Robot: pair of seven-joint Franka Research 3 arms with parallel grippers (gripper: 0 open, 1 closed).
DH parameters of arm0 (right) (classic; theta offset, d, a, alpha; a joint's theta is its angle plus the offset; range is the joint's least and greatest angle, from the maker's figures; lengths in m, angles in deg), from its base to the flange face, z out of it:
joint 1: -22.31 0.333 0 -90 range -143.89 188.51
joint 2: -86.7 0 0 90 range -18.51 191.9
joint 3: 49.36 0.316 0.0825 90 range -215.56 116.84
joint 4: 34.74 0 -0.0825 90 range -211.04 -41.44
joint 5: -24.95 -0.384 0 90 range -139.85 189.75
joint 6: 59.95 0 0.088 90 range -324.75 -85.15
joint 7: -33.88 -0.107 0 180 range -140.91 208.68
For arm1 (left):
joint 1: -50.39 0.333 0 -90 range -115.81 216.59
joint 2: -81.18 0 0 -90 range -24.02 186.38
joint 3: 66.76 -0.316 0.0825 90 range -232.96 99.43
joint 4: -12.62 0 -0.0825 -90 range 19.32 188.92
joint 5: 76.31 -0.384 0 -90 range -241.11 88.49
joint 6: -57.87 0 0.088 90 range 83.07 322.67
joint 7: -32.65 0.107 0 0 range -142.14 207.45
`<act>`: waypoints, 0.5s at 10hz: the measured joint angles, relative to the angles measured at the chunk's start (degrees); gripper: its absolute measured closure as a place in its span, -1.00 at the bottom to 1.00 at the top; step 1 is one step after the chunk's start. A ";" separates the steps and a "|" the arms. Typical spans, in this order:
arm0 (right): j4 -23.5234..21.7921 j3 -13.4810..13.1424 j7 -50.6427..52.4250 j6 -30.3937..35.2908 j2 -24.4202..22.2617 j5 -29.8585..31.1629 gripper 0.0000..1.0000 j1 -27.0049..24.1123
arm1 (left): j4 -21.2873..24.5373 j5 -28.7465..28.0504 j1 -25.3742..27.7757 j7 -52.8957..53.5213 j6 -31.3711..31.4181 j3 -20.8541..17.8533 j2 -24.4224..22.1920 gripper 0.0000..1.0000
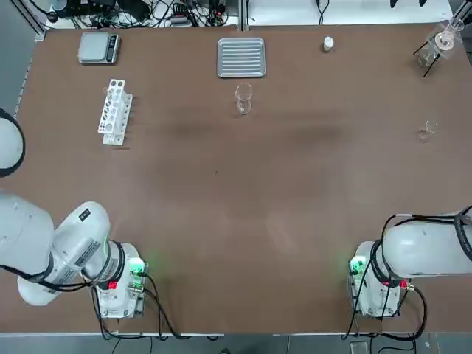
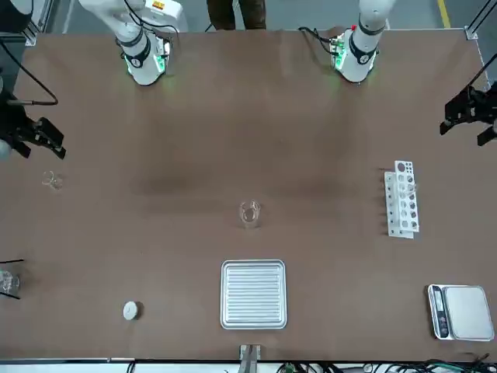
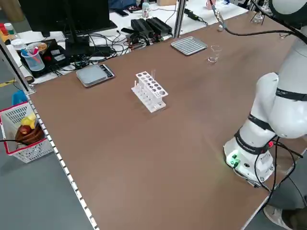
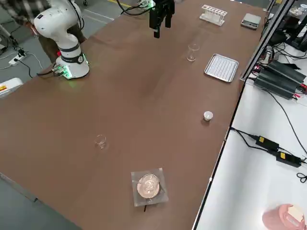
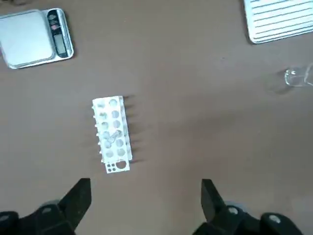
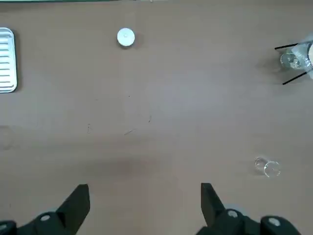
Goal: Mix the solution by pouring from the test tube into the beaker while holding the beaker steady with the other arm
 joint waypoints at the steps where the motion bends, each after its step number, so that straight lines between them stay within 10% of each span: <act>1: 0.00 -0.01 0.00 -0.01 0.00 0.00 -1.00 0.00 | 0.00 -0.42 -0.56 -3.00 0.02 0.05 0.01 -0.98; 5: -0.03 -0.05 0.00 -0.04 0.00 0.00 -1.00 -0.01 | 0.00 -3.96 -1.26 -5.58 0.02 0.14 0.33 -0.98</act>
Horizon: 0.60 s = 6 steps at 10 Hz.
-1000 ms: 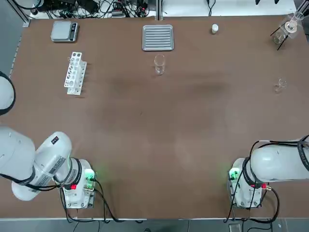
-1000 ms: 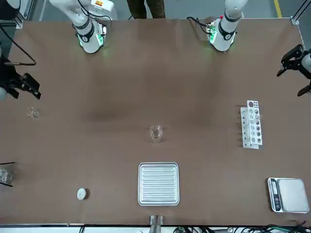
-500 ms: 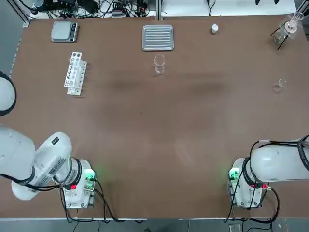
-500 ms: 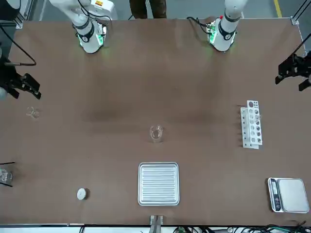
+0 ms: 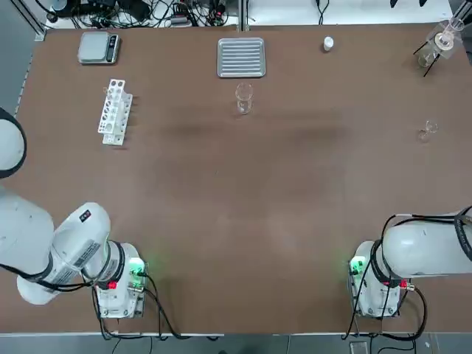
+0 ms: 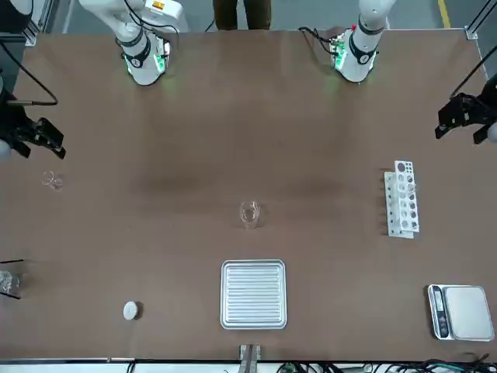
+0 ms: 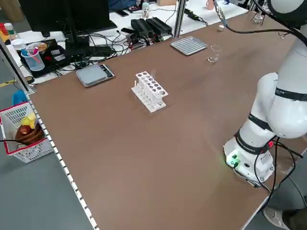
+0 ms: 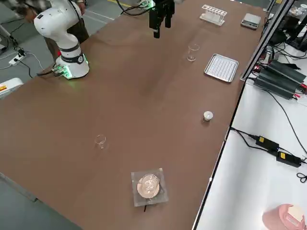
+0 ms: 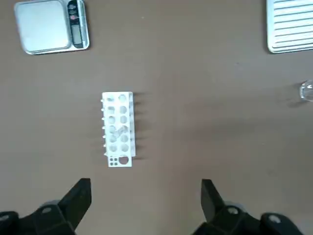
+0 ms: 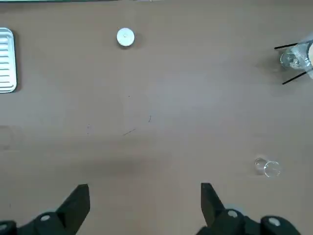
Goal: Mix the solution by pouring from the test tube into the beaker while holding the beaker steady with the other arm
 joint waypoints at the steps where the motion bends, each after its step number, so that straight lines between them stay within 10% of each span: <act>1: 0.00 0.00 0.00 -0.03 0.00 0.00 -1.00 0.00 | 0.00 -0.63 -0.29 0.00 0.00 0.04 0.06 -0.98; 6: -0.01 -0.01 0.00 -0.27 0.00 0.00 -1.00 0.00 | 0.03 -5.05 -1.19 -0.02 0.00 0.04 0.76 -0.98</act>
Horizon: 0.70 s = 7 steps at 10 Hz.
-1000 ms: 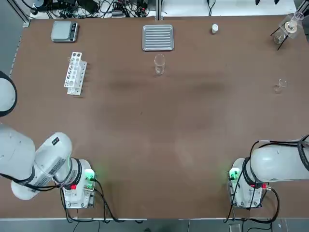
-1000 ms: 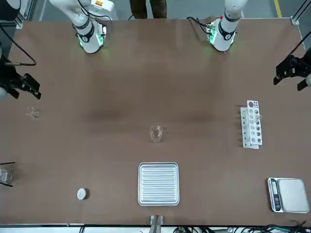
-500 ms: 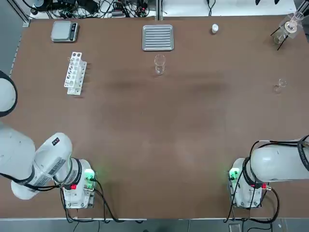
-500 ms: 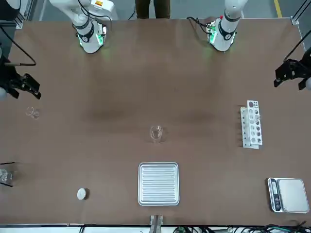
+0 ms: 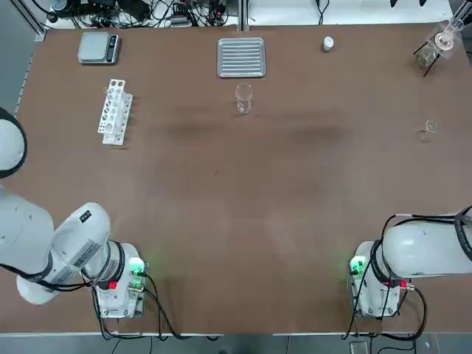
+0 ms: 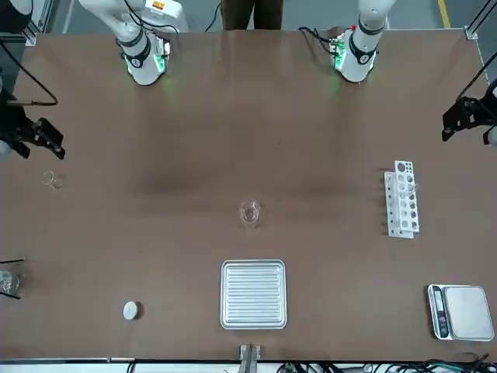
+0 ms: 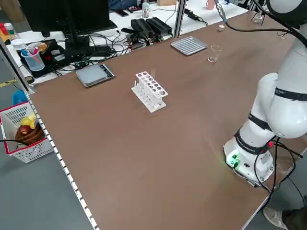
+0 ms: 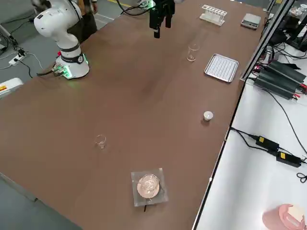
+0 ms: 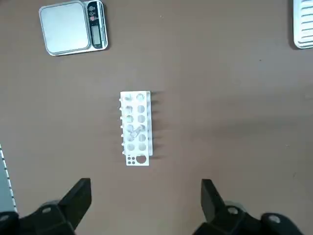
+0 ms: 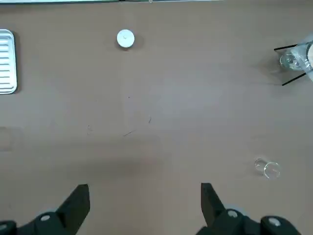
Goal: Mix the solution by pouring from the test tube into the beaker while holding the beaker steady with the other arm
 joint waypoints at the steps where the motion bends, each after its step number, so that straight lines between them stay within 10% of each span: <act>1: -0.01 -0.01 0.00 -0.01 0.00 0.00 -1.00 0.00 | 0.01 -0.82 -1.01 -0.76 0.00 -0.02 0.91 -0.98; 7: -0.07 -0.05 -0.02 -0.07 0.04 -0.40 -1.00 -0.01 | -0.69 3.85 -11.45 -3.05 0.40 -11.20 1.89 -0.98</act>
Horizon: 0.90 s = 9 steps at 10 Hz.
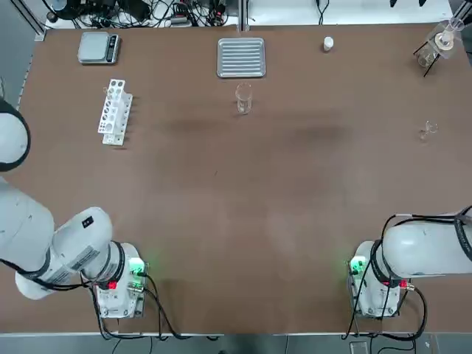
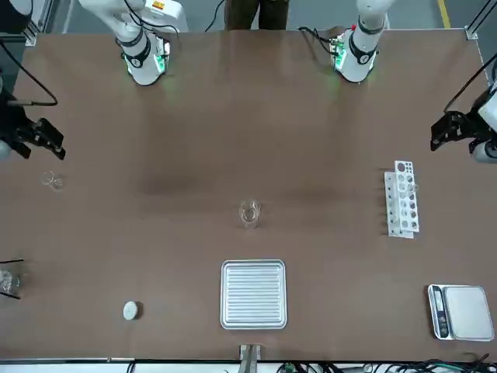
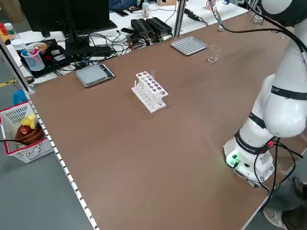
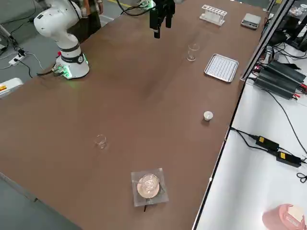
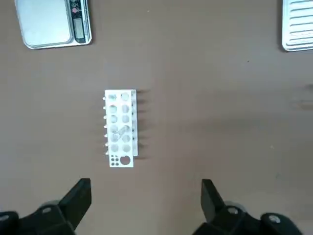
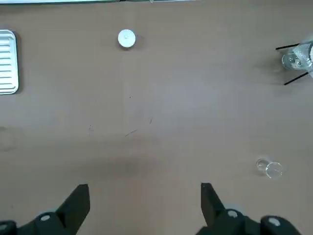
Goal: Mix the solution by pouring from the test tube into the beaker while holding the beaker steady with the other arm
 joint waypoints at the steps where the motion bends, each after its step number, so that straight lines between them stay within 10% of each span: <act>1: -0.01 0.00 0.00 -0.01 0.00 -0.01 -1.00 0.00 | -0.17 0.40 -3.47 0.00 0.30 -3.96 -0.09 -0.98; 9: -0.05 -0.07 -0.01 -0.59 0.01 -0.03 -1.00 -0.04 | -0.63 6.72 -32.03 0.91 0.75 -34.47 -3.70 -0.98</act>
